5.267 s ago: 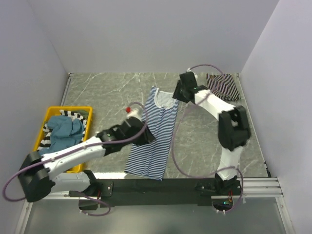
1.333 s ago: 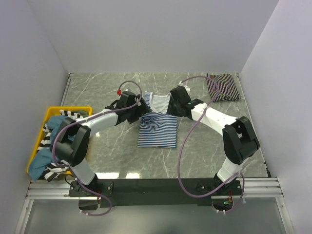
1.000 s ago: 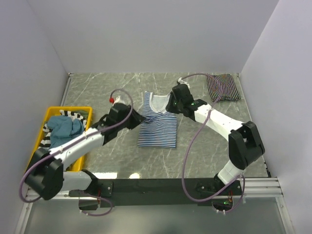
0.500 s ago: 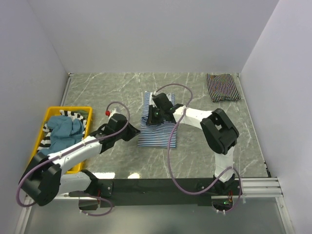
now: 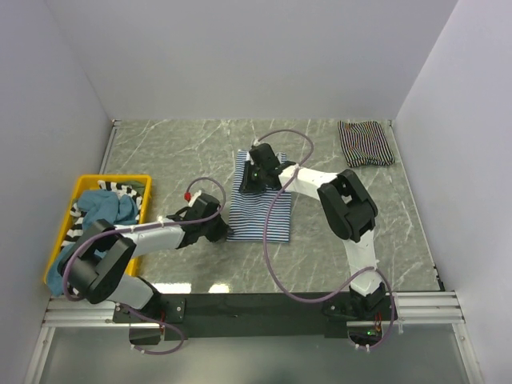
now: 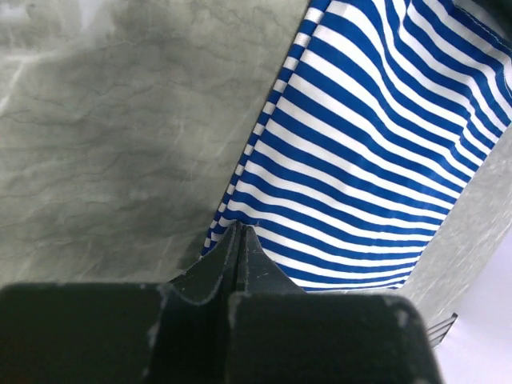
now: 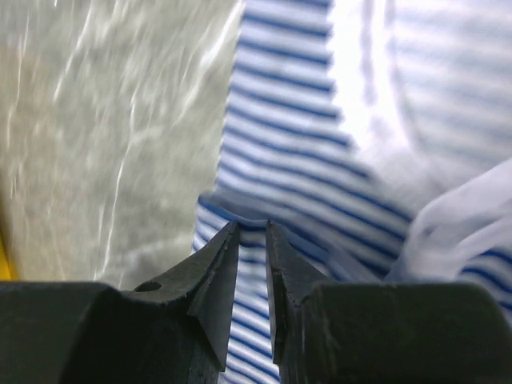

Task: Fold and stack the tank tops
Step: Fold the tank top

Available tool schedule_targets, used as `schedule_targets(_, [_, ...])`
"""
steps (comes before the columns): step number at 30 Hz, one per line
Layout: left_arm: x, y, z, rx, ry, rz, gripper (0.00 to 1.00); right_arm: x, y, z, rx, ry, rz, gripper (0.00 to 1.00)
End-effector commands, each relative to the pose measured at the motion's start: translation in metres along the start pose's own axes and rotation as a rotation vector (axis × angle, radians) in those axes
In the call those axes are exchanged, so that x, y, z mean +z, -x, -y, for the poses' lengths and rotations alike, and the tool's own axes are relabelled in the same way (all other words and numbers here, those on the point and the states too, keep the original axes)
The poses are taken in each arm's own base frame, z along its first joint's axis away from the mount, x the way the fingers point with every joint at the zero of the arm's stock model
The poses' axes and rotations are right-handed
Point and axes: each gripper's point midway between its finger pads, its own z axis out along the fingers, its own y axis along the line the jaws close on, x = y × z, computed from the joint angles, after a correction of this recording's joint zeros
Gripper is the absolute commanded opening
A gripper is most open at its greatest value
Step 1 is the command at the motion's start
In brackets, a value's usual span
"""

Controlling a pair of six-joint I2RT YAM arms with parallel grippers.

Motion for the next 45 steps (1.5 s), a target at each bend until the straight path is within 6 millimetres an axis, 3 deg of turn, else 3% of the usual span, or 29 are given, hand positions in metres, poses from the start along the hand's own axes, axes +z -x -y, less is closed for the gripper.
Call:
schedule_targets(1, [0.004,-0.007,-0.006,-0.003,0.004,-0.011,0.01,0.005,0.031,0.006,0.036,-0.038,0.073,0.28])
schedule_targets(8, [-0.001,-0.004,-0.006,0.011,0.008,0.003,0.01,-0.001,0.06,0.015,0.049,-0.059,0.143,0.32])
schedule_targets(11, [-0.006,0.001,0.002,0.027,-0.013,0.015,0.01,-0.021,0.079,0.012,0.03,-0.061,0.208,0.36])
schedule_targets(12, [-0.008,0.004,0.009,0.047,-0.028,0.023,0.0,-0.036,0.091,0.009,0.019,-0.065,0.248,0.38])
schedule_targets(14, [-0.014,0.006,0.012,0.066,-0.029,0.024,0.01,-0.052,0.095,0.01,0.005,-0.082,0.283,0.41])
schedule_targets(15, [-0.018,0.01,0.022,0.084,-0.051,0.034,0.01,-0.072,0.104,0.003,-0.01,-0.072,0.32,0.42])
schedule_targets(17, [-0.027,0.015,0.032,0.096,-0.076,0.047,0.03,-0.096,0.102,0.002,-0.011,-0.069,0.346,0.44])
schedule_targets(21, [-0.045,0.023,0.058,0.132,-0.143,0.059,0.06,-0.116,0.072,0.005,-0.008,-0.047,0.327,0.43])
schedule_targets(25, [-0.055,0.023,0.062,0.147,-0.162,0.053,0.08,-0.118,0.02,0.02,-0.036,-0.079,0.255,0.4])
schedule_targets(26, [-0.058,0.023,0.061,0.145,-0.158,0.057,0.11,-0.121,0.001,0.028,-0.048,-0.114,0.241,0.4])
schedule_targets(28, [-0.059,0.022,0.053,0.143,-0.141,0.057,0.18,-0.127,-0.018,0.038,-0.056,-0.158,0.227,0.41])
schedule_targets(29, [-0.062,0.022,0.053,0.141,-0.153,0.061,0.26,-0.134,-0.035,0.041,-0.06,-0.162,0.215,0.41])
schedule_targets(32, [-0.064,0.012,0.045,0.142,-0.174,0.032,0.43,-0.155,-0.057,0.061,-0.03,-0.213,0.236,0.42])
schedule_targets(35, [-0.07,0.002,0.05,0.138,-0.245,-0.004,0.53,-0.175,-0.075,0.076,-0.009,-0.216,0.26,0.45])
schedule_targets(36, [-0.068,-0.005,0.042,0.131,-0.248,-0.026,0.54,-0.178,-0.082,0.08,-0.012,-0.217,0.256,0.45])
schedule_targets(41, [-0.06,-0.031,0.034,0.097,-0.267,-0.104,0.53,-0.173,-0.109,0.097,-0.026,-0.241,0.205,0.47])
schedule_targets(45, [-0.057,-0.042,0.03,0.049,-0.278,-0.126,0.56,-0.159,-0.118,0.095,-0.03,-0.223,0.182,0.49])
